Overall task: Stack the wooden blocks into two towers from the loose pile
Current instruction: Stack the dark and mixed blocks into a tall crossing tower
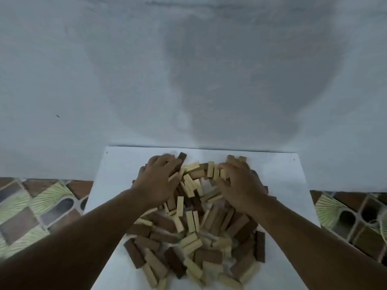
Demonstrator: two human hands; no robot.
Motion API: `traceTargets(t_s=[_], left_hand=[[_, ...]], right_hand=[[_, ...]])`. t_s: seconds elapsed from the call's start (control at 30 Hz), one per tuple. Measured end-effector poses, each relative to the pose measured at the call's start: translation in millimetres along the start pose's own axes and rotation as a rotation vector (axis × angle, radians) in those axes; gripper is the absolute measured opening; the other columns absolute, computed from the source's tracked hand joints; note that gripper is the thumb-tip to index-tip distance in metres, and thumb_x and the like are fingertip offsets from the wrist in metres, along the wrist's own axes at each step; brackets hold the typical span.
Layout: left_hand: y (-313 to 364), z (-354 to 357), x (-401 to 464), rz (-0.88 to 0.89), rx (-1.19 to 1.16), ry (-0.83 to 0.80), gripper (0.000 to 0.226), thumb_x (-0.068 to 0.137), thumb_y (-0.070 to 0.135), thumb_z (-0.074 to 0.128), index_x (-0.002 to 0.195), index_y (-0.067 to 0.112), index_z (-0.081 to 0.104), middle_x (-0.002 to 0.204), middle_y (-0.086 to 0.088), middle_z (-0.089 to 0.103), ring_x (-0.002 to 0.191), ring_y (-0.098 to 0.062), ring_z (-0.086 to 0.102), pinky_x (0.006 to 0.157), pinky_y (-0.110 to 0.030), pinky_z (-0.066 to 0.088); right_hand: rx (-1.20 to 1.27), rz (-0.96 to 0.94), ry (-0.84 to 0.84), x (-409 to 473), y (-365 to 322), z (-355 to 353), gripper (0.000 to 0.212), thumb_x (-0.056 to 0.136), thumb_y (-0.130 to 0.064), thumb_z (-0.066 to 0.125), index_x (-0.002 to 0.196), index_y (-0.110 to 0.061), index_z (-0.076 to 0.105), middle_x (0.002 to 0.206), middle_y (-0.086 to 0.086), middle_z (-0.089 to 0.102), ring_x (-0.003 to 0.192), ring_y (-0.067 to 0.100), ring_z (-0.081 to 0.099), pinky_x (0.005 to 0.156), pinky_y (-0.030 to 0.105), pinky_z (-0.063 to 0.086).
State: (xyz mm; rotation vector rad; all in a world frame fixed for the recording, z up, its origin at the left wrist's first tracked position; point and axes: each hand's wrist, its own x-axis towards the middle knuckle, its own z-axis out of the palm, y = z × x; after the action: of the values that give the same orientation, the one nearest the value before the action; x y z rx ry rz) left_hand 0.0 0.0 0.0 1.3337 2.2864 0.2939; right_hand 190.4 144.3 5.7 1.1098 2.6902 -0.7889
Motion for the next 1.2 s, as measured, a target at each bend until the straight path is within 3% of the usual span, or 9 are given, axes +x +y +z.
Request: traceTargets(t_s=[0.2, 0.4, 0.57, 0.7, 0.8, 0.97, 1.07, 1.13, 1.2], left_hand=[[-33, 65, 43, 0.033, 0.184, 0.049, 0.061, 0.089, 0.071, 0.011, 0.147, 0.052, 0.005, 0.163, 0.004, 0.001, 0.149, -0.029, -0.006, 0.117, -0.054, 0.012], [-45, 88, 44, 0.127, 0.219, 0.228, 0.052, 0.093, 0.067, 0.019, 0.141, 0.048, 0.031, 0.143, 0.017, 0.033, 0.141, -0.02, 0.023, 0.111, -0.049, 0.023], [-53, 101, 27, 0.195, 0.157, 0.279, 0.043, 0.094, 0.056, 0.031, 0.136, 0.048, 0.041, 0.131, 0.022, 0.039, 0.135, -0.013, 0.028, 0.109, -0.043, 0.023], [-54, 110, 11, 0.188, 0.109, 0.252, 0.054, 0.09, 0.064, 0.021, 0.141, 0.052, 0.035, 0.148, 0.022, 0.032, 0.145, -0.013, 0.016, 0.115, -0.04, 0.013], [-52, 105, 4, 0.197, -0.051, 0.239, 0.049, 0.096, 0.059, 0.032, 0.145, 0.052, 0.029, 0.155, 0.024, 0.025, 0.149, -0.006, 0.006, 0.121, -0.037, 0.004], [-60, 92, -47, 0.268, -0.275, 0.505, 0.04, 0.091, 0.044, 0.046, 0.131, 0.042, 0.052, 0.127, 0.042, 0.043, 0.124, 0.019, 0.03, 0.112, -0.024, 0.025], [-75, 103, -93, 0.196, -0.278, 0.59, 0.031, 0.092, 0.036, 0.048, 0.119, 0.049, 0.053, 0.117, 0.041, 0.05, 0.117, 0.008, 0.043, 0.103, -0.024, 0.035], [-89, 119, -117, 0.045, -0.223, 0.586, 0.033, 0.094, 0.045, 0.045, 0.126, 0.044, 0.052, 0.133, 0.03, 0.046, 0.133, -0.009, 0.038, 0.108, -0.037, 0.036], [-99, 134, -134, -0.119, -0.153, 0.544, 0.047, 0.093, 0.057, 0.035, 0.137, 0.043, 0.045, 0.152, 0.018, 0.034, 0.147, -0.022, 0.02, 0.116, -0.048, 0.025]], right_hand=[[-0.148, -0.002, 0.101, 52, 40, 69, 0.052, 0.094, -0.059, 0.026, 0.142, -0.041, 0.026, 0.157, -0.001, 0.011, 0.144, 0.029, 0.005, 0.114, 0.053, 0.014], [-0.204, -0.103, 0.214, 60, 35, 101, 0.062, 0.088, -0.061, 0.008, 0.141, -0.038, 0.03, 0.152, -0.003, 0.027, 0.143, 0.027, 0.014, 0.114, 0.053, 0.016], [-0.14, -0.227, 0.254, 50, 34, 113, 0.057, 0.09, -0.055, 0.015, 0.134, -0.032, 0.044, 0.139, -0.013, 0.041, 0.135, 0.014, 0.027, 0.113, 0.047, 0.021], [-0.078, -0.263, 0.239, 36, 30, 118, 0.054, 0.091, -0.054, 0.019, 0.133, -0.032, 0.045, 0.136, -0.016, 0.042, 0.133, 0.011, 0.027, 0.114, 0.04, 0.019], [0.001, -0.329, 0.215, 27, 30, 111, 0.043, 0.098, -0.049, 0.031, 0.137, -0.035, 0.044, 0.144, -0.017, 0.039, 0.137, 0.009, 0.025, 0.115, 0.037, 0.02], [0.259, -0.353, 0.25, -7, 48, 92, 0.038, 0.097, -0.039, 0.049, 0.136, -0.041, 0.049, 0.149, -0.025, 0.033, 0.137, -0.011, 0.023, 0.115, 0.026, 0.022], [0.254, -0.263, 0.315, -40, 62, 92, 0.041, 0.097, -0.039, 0.05, 0.138, -0.041, 0.045, 0.148, -0.023, 0.033, 0.137, -0.005, 0.025, 0.109, 0.022, 0.022], [0.171, -0.173, 0.371, -61, 73, 101, 0.041, 0.096, -0.042, 0.046, 0.137, -0.04, 0.042, 0.147, -0.017, 0.036, 0.14, 0.009, 0.026, 0.107, 0.027, 0.023], [0.056, -0.076, 0.396, -78, 81, 116, 0.042, 0.096, -0.05, 0.038, 0.137, -0.042, 0.037, 0.15, -0.011, 0.031, 0.14, 0.019, 0.025, 0.11, 0.043, 0.025]])
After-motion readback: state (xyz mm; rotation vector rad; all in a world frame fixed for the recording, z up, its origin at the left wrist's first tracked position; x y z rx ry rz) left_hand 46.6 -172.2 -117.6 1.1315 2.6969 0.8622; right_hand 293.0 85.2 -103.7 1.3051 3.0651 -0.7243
